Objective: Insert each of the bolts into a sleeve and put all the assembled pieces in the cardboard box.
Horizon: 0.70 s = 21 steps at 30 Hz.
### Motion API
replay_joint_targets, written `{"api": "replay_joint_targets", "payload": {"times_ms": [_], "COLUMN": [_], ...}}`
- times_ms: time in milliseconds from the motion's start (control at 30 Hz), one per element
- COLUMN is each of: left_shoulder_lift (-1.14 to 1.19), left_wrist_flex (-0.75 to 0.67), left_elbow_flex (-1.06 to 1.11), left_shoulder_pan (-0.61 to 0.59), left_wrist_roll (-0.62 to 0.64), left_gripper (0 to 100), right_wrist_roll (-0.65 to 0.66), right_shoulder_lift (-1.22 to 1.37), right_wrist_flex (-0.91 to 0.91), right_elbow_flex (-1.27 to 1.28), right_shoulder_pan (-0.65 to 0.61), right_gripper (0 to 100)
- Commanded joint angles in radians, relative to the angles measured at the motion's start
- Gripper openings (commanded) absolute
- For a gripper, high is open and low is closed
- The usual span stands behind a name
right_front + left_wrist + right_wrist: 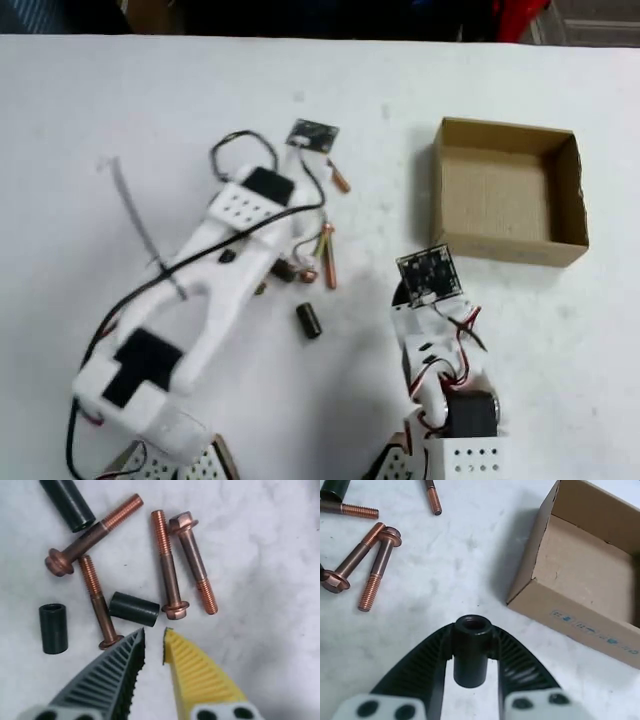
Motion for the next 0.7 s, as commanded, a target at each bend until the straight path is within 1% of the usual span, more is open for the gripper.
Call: {"api": "replay_joint_targets", "payload": {"times_ms": [0, 100, 200, 300, 667], "left_shoulder_lift": [0.104, 0.188, 0.277, 0.363, 0.564], "left_wrist_flex": [-0.04, -0.04, -0.04, -0.04, -0.034], "left_elbow_flex": [-0.157, -0.25, -0.319, -0.379, -0.574], "left_shoulder_pan": [0.053, 0.054, 0.054, 0.054, 0.048], "left_wrist_roll": [0.081, 0.114, 0.184, 0.227, 0.229], "left_gripper": [14, 14, 14, 14, 14], "right_wrist_roll": [-0.006, -0.006, -0.006, -0.006, -0.006], "right_shoulder_lift": [-0.01, -0.01, -0.01, -0.01, -0.01], "right_wrist_flex": [-0.024, -0.024, -0.024, -0.024, -0.024], "right_elbow_flex": [-0.003, -0.003, -0.003, -0.003, -0.003], "right_shoulder_pan": [0.015, 0.015, 0.016, 0.016, 0.015], "right_gripper": [1.6, 1.6, 1.6, 1.6, 1.6]}}
